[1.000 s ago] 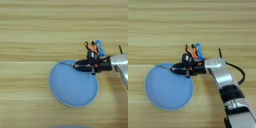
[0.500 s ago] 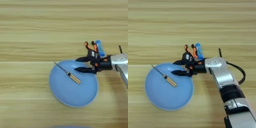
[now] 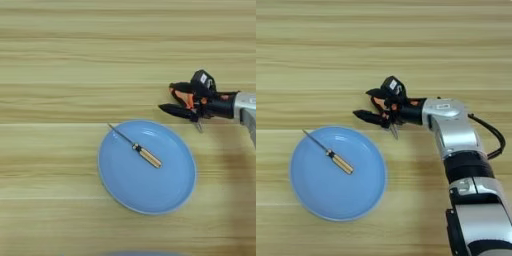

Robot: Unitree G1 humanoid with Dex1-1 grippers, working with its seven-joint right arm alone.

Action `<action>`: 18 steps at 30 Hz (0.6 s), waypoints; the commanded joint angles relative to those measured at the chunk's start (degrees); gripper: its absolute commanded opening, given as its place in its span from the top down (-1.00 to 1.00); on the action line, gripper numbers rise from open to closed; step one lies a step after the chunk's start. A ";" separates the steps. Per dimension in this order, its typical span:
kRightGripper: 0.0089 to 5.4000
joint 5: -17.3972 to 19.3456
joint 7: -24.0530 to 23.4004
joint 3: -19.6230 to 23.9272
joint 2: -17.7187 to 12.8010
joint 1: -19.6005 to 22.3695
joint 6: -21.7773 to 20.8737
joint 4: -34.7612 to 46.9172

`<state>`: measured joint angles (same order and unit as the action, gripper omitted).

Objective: Move the objects on the table

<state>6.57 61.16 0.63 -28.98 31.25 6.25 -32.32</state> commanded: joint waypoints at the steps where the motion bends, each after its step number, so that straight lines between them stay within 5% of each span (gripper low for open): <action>1: -0.75 1.24 -4.64 3.42 -2.31 7.49 0.28 -1.14; 6: -0.98 1.58 -9.41 6.36 -2.89 11.88 0.90 -7.09; 18: -0.98 -0.04 -15.96 7.53 -3.51 17.44 1.11 -18.46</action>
<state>6.70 47.40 7.16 -29.49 42.25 8.27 -51.54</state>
